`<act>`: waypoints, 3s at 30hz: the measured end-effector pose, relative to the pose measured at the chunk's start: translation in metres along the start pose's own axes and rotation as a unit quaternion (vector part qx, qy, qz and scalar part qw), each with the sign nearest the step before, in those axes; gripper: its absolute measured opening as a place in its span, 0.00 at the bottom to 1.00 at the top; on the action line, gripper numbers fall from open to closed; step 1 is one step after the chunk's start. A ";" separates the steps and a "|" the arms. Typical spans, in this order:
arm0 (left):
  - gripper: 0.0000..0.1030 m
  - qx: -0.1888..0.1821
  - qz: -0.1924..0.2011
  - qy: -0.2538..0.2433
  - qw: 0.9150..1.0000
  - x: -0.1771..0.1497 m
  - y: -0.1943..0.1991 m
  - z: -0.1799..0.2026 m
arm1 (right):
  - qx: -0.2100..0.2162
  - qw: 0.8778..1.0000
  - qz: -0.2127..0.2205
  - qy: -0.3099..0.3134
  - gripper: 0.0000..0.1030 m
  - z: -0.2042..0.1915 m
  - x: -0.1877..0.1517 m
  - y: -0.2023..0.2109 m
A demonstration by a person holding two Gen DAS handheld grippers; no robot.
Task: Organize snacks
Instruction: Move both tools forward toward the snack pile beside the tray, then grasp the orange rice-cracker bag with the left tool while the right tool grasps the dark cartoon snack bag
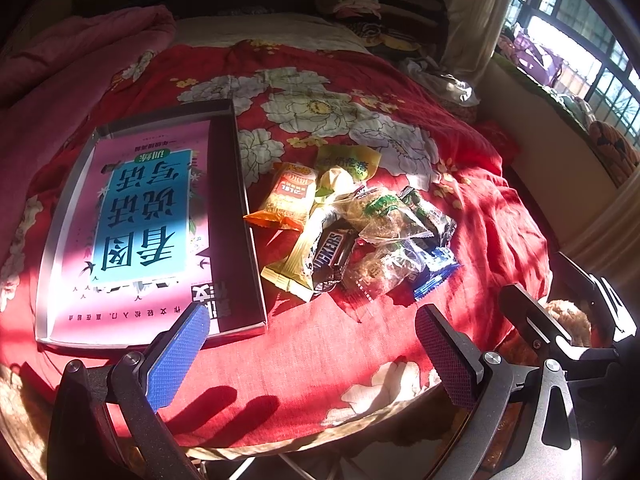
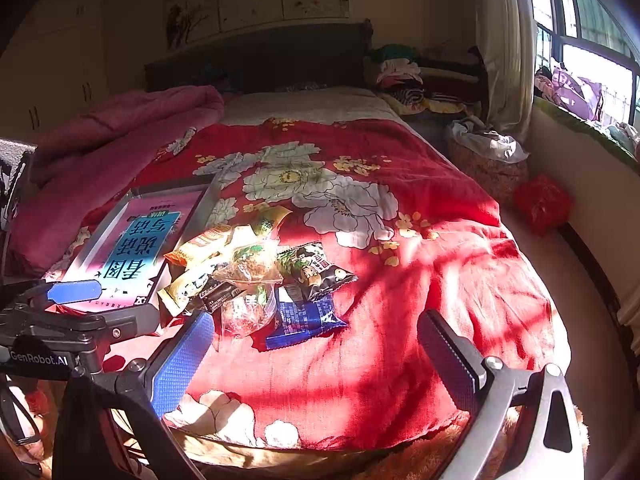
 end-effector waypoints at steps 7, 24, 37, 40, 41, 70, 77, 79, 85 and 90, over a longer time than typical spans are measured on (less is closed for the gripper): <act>0.99 0.000 -0.010 0.000 1.000 0.000 -0.006 -0.001 | 0.000 1.000 -0.005 -0.003 1.00 0.002 0.001 -0.004; 0.99 0.023 -0.026 0.011 0.999 0.010 -0.019 -0.018 | 0.002 1.000 -0.016 -0.011 1.00 0.007 0.007 -0.022; 0.99 0.022 -0.038 0.031 0.999 0.043 -0.039 -0.044 | 0.008 0.999 -0.030 -0.013 1.00 0.015 0.017 -0.049; 0.99 0.026 -0.039 0.011 0.999 0.053 -0.043 -0.041 | 0.011 0.999 -0.033 -0.010 1.00 0.017 0.021 -0.056; 0.99 0.027 -0.040 0.007 0.999 0.056 -0.044 -0.040 | 0.012 0.999 -0.033 -0.009 1.00 0.018 0.022 -0.058; 0.69 0.035 -0.139 -0.118 0.983 0.109 -0.110 -0.007 | 0.042 0.996 -0.078 0.023 1.00 0.036 0.041 -0.116; 0.69 0.033 -0.151 -0.116 0.981 0.113 -0.117 -0.009 | 0.043 0.991 -0.105 0.072 0.92 0.026 0.041 -0.140; 0.69 0.034 -0.154 -0.115 0.981 0.114 -0.119 -0.009 | 0.045 0.990 -0.110 0.081 0.91 0.025 0.041 -0.145; 0.63 0.053 -0.165 -0.126 0.977 0.116 -0.125 -0.008 | 0.069 0.987 -0.119 0.085 0.75 0.023 0.042 -0.156; 0.57 0.073 -0.162 -0.131 0.975 0.118 -0.120 -0.005 | 0.099 0.985 -0.122 0.071 0.64 0.026 0.040 -0.157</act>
Point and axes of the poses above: each gripper's, at about its wrist camera, not at the fingertips, and y roughly against the way its jaws point, z to its right, x to its top, the point moved 1 cm from there along -y, roughly the way its jaws point, and after that the axes turned 2 degrees about -z, right-handed, at the moved point
